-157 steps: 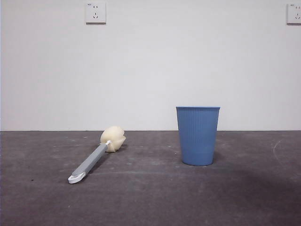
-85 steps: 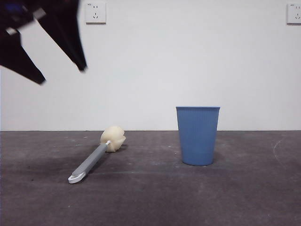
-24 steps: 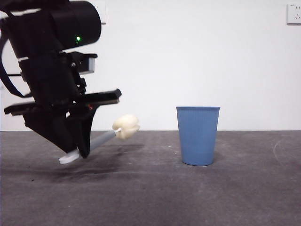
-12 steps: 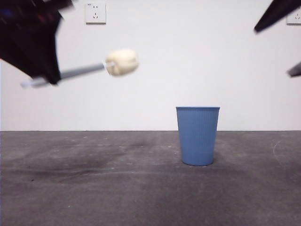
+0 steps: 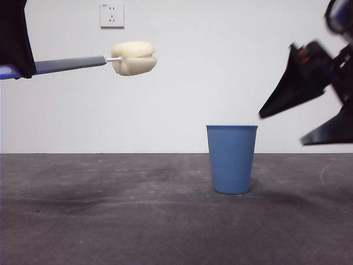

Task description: Pick up the cup brush,pick up the cup,insert the brush into the cup,clean the cup,put the cup brush back,put the cup back to the fixed position on the table

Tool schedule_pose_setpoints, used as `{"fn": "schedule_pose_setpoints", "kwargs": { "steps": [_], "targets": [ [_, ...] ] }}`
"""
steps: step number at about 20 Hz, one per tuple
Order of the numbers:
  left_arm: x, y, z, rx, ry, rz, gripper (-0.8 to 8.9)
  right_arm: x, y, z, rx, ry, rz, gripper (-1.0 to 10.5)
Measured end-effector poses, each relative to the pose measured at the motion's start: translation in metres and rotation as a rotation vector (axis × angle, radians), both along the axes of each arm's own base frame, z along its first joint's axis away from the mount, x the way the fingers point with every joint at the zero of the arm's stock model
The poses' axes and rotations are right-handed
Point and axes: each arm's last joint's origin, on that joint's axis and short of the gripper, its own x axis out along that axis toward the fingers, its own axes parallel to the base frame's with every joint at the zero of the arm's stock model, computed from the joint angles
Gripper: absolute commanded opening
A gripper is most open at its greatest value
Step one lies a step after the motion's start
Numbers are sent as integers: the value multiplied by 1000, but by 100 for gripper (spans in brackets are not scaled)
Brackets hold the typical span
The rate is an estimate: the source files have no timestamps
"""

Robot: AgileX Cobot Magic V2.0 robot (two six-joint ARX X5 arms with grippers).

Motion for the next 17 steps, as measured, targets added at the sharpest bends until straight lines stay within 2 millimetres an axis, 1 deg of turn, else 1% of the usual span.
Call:
{"fn": "schedule_pose_setpoints", "kwargs": {
  "steps": [3, 7, 11, 15, 17],
  "targets": [
    [0, 0, 0, 1, 0, -1, -9, 14, 11, -16, -16, -25, 17, 563],
    [0, 0, 0, 2, 1, -1, -8, 27, 23, -40, -54, -43, 44, 563],
    [0, 0, 0, 2, 2, -1, -9, 37, 34, -51, -59, -129, 39, 563],
    [0, 0, 0, 2, 2, -1, -8, 42, 41, -64, -61, -166, 38, 563],
    [0, 0, 0, 2, 2, -1, -8, 45, 44, -67, -52, -195, 40, 563]
  ]
}}
